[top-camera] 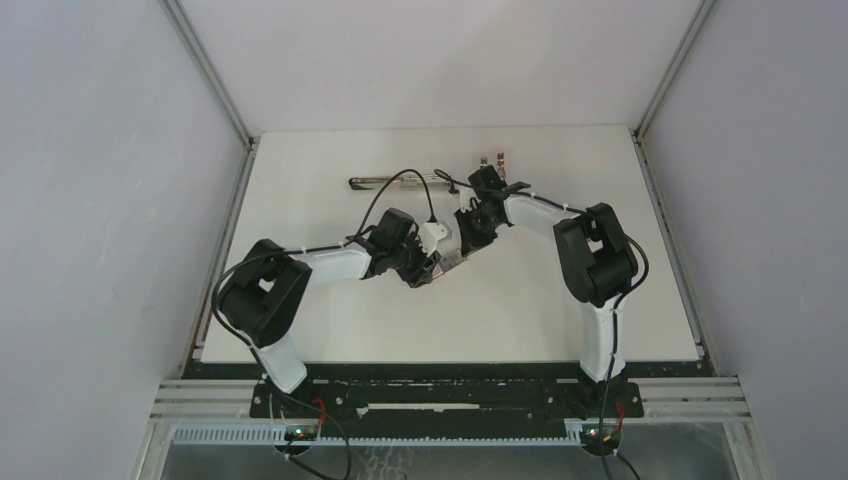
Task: Unload the staples from the stapler
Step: Close the staple box at the center of the board.
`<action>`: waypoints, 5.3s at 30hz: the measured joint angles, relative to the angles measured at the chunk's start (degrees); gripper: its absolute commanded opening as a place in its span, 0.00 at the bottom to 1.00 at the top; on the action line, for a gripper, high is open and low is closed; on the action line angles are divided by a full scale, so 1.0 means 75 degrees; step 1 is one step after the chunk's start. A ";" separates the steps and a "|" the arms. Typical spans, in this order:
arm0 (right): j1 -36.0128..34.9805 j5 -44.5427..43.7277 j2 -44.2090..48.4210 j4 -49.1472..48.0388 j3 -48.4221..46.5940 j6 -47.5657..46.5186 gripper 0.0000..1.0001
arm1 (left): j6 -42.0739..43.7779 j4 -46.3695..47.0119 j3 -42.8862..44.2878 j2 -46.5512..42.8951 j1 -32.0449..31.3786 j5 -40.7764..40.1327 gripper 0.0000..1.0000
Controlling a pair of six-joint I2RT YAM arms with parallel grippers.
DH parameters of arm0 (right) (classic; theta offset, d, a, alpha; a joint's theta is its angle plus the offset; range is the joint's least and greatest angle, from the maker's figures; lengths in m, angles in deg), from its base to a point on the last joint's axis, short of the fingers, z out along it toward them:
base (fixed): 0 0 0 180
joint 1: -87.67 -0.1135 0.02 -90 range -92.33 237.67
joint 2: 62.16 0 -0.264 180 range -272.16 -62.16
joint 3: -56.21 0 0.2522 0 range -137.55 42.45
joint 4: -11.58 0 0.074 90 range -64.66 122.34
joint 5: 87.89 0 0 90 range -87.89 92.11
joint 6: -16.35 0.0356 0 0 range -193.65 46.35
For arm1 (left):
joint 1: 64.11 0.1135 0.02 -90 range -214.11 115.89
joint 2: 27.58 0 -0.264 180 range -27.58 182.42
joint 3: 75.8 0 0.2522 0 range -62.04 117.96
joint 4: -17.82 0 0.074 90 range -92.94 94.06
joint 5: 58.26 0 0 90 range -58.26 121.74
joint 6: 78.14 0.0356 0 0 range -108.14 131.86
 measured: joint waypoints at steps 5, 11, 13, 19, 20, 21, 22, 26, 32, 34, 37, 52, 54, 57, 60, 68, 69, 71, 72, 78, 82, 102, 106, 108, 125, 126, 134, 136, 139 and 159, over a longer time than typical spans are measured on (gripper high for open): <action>-0.0055 -0.0146 -0.0020 -0.0023 0.0000 -0.0023 0.00 | 0.0000 0.0003 0.0000 0.0000 0.0000 0.0000 0.51; -0.0061 -0.0259 -0.0017 -0.0035 0.0000 -0.0026 0.00 | -0.0003 0.0052 -0.0023 0.0000 0.0000 0.0000 0.51; -0.0061 -0.0254 -0.0020 -0.0038 0.0000 -0.0026 0.00 | -0.0003 0.0058 -0.0023 0.0000 0.0000 -0.0003 0.51; -0.0122 -0.0213 -0.0017 -0.0047 0.0000 -0.0023 0.00 | -0.0003 0.0058 -0.0023 0.0000 0.0000 0.0000 0.51; -0.0146 -0.0201 -0.0017 -0.0047 0.0000 -0.0023 0.00 | -0.0003 0.0058 -0.0023 0.0000 0.0000 0.0000 0.51; -0.0160 -0.0195 -0.0017 -0.0047 0.0000 -0.0023 0.00 | -0.0003 0.0058 -0.0023 0.0000 0.0000 0.0000 0.51; -0.0184 -0.0192 -0.0017 -0.0050 0.0000 -0.0020 0.00 | -0.0003 0.0058 -0.0023 0.0000 0.0000 0.0000 0.51; -0.0198 -0.0175 -0.0017 -0.0055 0.0000 -0.0003 0.00 | -0.0006 0.0058 -0.0023 0.0000 0.0000 -0.0003 0.50; -0.0152 -0.0163 -0.0020 -0.0067 0.0000 0.0067 0.00 | -0.0052 0.0061 -0.0023 0.0003 0.0000 0.0003 0.50; -0.0108 -0.0128 -0.0020 -0.0085 0.0000 0.0125 0.00 | -0.0055 0.0070 -0.0023 0.0012 0.0000 0.0032 0.50; -0.0079 -0.0050 -0.0020 -0.0087 0.0000 0.0154 0.00 | -0.0055 0.0073 -0.0023 0.0015 0.0000 0.0055 0.51; -0.0102 0.0152 -0.0023 -0.0085 0.0000 0.0210 0.00 | -0.0064 0.0149 -0.0023 0.0050 0.0000 0.0146 0.51; -0.0102 0.0175 -0.0038 -0.0085 0.0000 0.0210 0.00 | -0.0067 0.0166 -0.0023 0.0058 0.0000 0.0117 0.51; -0.0102 0.0227 -0.0058 -0.0082 0.0000 0.0207 0.00 | -0.0099 0.0192 -0.0023 0.0061 0.0000 0.0064 0.51; -0.0102 0.0274 -0.0064 -0.0070 0.0000 0.0175 0.00 | -0.0119 0.0210 -0.0023 0.0061 -0.0003 0.0003 0.51; -0.0035 0.0213 -0.0064 -0.0038 0.0000 0.0023 0.00 | -0.0122 0.0236 -0.0023 0.0064 -0.0003 -0.0044 0.54; -0.0029 0.0207 -0.0064 -0.0038 0.0000 0.0000 0.00 | -0.0122 0.0236 -0.0023 0.0064 -0.0003 -0.0044 0.55; -0.0029 0.0204 -0.0064 -0.0038 0.0000 -0.0029 0.00 | -0.0122 0.0239 -0.0023 0.0064 -0.0003 -0.0044 0.55; -0.0032 0.0198 -0.0064 -0.0038 0.0000 -0.0055 0.00 | -0.0122 0.0239 -0.0023 0.0064 -0.0003 -0.0044 0.55; -0.0085 0.0163 -0.0064 -0.0038 0.0000 -0.0117 0.00 | -0.0122 0.0239 -0.0023 0.0067 -0.0003 -0.0041 0.55; -0.0146 0.0169 -0.0064 -0.0041 0.0000 -0.0108 0.00 | -0.0122 0.0239 -0.0023 0.0067 -0.0003 -0.0041 0.55; -0.0117 0.0230 -0.0122 -0.0047 -0.0003 -0.0020 0.00 | -0.0140 0.0108 -0.0023 -0.0020 0.0122 -0.0044 0.81; -0.0117 0.0227 -0.0122 -0.0047 -0.0006 -0.0020 0.00 | -0.0198 -0.0032 -0.0131 -0.0163 0.0157 -0.0122 0.75; -0.0117 0.0224 -0.0125 -0.0038 -0.0015 -0.0020 0.00 | -0.0204 -0.0128 -0.0195 -0.0251 0.0157 -0.0210 0.75; -0.0032 -0.0035 -0.0195 0.0154 -0.0216 -0.0020 0.00 | -0.0254 -0.0283 -0.0204 -0.0286 0.0119 -0.0344 0.61; 0.0000 -0.0035 -0.0195 0.0169 -0.0216 -0.0020 0.00 | -0.0254 -0.0286 -0.0195 -0.0286 0.0093 -0.0388 0.60; 0.0495 -0.0038 -0.0111 0.0262 -0.0216 -0.0038 0.00 | -0.0248 -0.0306 -0.0184 -0.0271 -0.0017 -0.0472 0.51; 0.0670 -0.0044 -0.0017 0.0303 -0.0213 -0.0058 0.00 | -0.0248 -0.0309 -0.0184 -0.0271 -0.0032 -0.0469 0.49; 0.0901 -0.0055 0.0146 0.0329 -0.0169 -0.0082 0.00 | -0.0239 -0.0309 -0.0134 -0.0221 -0.0073 -0.0443 0.48; 0.1562 -0.0085 0.0697 0.0370 0.0557 -0.0192 0.00 | -0.0338 -0.0880 0.2366 0.1644 -0.0743 -0.0096 0.49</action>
